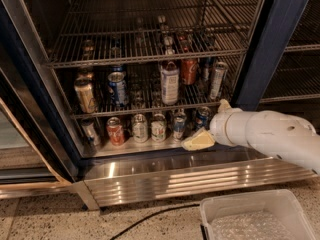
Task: Pick redbull can from middle shelf of fridge
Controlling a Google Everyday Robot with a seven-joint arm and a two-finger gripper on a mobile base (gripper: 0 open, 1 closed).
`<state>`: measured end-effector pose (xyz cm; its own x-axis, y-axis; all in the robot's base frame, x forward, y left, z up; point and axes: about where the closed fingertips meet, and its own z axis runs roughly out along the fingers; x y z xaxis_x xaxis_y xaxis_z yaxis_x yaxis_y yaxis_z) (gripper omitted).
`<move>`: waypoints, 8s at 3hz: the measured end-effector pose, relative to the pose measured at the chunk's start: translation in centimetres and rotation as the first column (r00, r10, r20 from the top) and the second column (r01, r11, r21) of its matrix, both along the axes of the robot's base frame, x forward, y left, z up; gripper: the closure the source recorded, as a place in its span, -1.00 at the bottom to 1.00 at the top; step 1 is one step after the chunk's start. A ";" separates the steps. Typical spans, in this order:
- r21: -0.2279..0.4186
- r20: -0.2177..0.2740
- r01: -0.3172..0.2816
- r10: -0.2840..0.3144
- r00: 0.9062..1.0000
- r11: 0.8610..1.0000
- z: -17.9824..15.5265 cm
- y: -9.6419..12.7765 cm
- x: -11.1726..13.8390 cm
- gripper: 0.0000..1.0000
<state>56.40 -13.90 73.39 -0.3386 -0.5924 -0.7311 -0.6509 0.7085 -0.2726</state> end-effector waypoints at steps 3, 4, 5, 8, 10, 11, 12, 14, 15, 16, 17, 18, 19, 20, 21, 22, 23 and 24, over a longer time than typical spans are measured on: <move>0.165 0.214 0.113 -0.147 0.966 0.980 -2.2 -2.9 7.2 -1.00; 0.202 0.222 0.139 -0.184 0.958 0.969 -2.8 -3.8 8.5 -1.00; 0.203 0.221 0.139 -0.184 0.958 0.969 -2.9 -3.8 8.5 -1.00; 0.208 0.275 0.270 -0.321 0.906 0.940 -1.8 -7.7 10.9 -1.00; 0.213 0.286 0.284 -0.337 0.897 0.935 -1.5 -7.9 11.2 -0.88; 0.215 0.291 0.291 -0.346 0.892 0.932 -1.3 -8.0 11.4 -0.84; 0.215 0.293 0.294 -0.349 0.890 0.931 -1.3 -7.8 11.6 -0.86; 0.218 0.299 0.295 -0.352 0.887 0.930 -1.2 -7.6 11.9 -1.00; 0.217 0.292 0.281 -0.337 0.895 0.935 -0.9 -7.3 11.6 -1.00; 0.238 0.255 0.236 -0.295 0.921 0.942 0.2 -7.0 9.7 -1.00; 0.252 0.191 0.183 -0.235 0.953 0.950 0.2 -6.6 6.7 -1.00; 0.249 0.137 0.140 -0.178 0.974 0.958 0.0 -6.4 4.1 -1.00; 0.249 0.137 0.140 -0.178 0.974 0.958 0.0 -6.4 4.1 -1.00; 0.258 0.163 0.132 -0.178 0.970 0.957 0.2 -5.7 2.8 -1.00; 0.271 0.184 0.097 -0.151 0.971 0.958 -1.2 -3.3 -0.5 -1.00; 0.311 0.199 0.046 -0.112 0.973 0.949 -1.1 -0.1 -3.8 -1.00; 0.329 0.224 -0.048 -0.028 0.974 0.943 -0.2 2.1 -4.8 -1.00; 0.326 0.197 -0.074 0.009 0.980 0.942 -0.8 3.1 -5.5 -1.00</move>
Offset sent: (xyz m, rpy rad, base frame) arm 0.0778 -0.0238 -0.0105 0.1606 -0.3270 -0.1211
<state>50.93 -10.83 72.58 -0.1544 -0.3168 -0.9358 -0.6409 0.7530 -0.1492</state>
